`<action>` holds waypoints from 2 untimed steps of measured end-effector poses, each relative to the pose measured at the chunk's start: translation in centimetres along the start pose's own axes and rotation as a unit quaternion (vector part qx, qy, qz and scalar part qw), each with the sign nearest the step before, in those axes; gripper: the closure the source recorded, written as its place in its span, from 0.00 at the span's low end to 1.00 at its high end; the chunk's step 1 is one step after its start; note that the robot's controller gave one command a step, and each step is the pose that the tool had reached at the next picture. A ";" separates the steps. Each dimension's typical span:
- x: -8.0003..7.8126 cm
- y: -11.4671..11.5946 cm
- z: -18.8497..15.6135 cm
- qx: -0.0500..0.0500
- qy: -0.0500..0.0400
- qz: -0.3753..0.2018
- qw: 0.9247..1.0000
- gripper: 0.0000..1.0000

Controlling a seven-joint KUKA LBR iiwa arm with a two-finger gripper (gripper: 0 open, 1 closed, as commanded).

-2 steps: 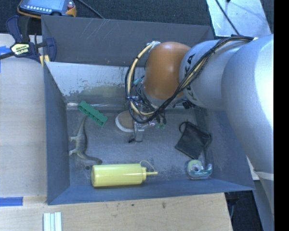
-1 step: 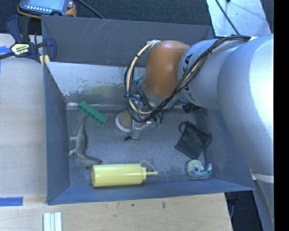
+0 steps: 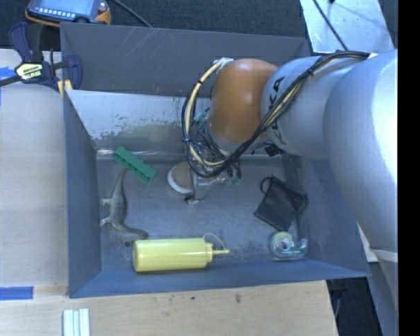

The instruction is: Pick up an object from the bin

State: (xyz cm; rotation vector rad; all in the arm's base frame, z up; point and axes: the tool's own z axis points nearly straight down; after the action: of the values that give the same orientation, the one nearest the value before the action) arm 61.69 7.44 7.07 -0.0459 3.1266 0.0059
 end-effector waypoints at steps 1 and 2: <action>0.0 0.0 0.0 0.000 0.000 0.000 1.000 1.00; 0.0 0.0 -0.1 0.000 0.000 0.000 1.000 1.00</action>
Offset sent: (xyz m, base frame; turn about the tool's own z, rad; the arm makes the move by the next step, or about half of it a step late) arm 0.0000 0.0001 0.0094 0.0000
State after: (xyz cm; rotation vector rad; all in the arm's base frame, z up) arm 61.70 7.44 7.21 -0.0457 3.1270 0.0055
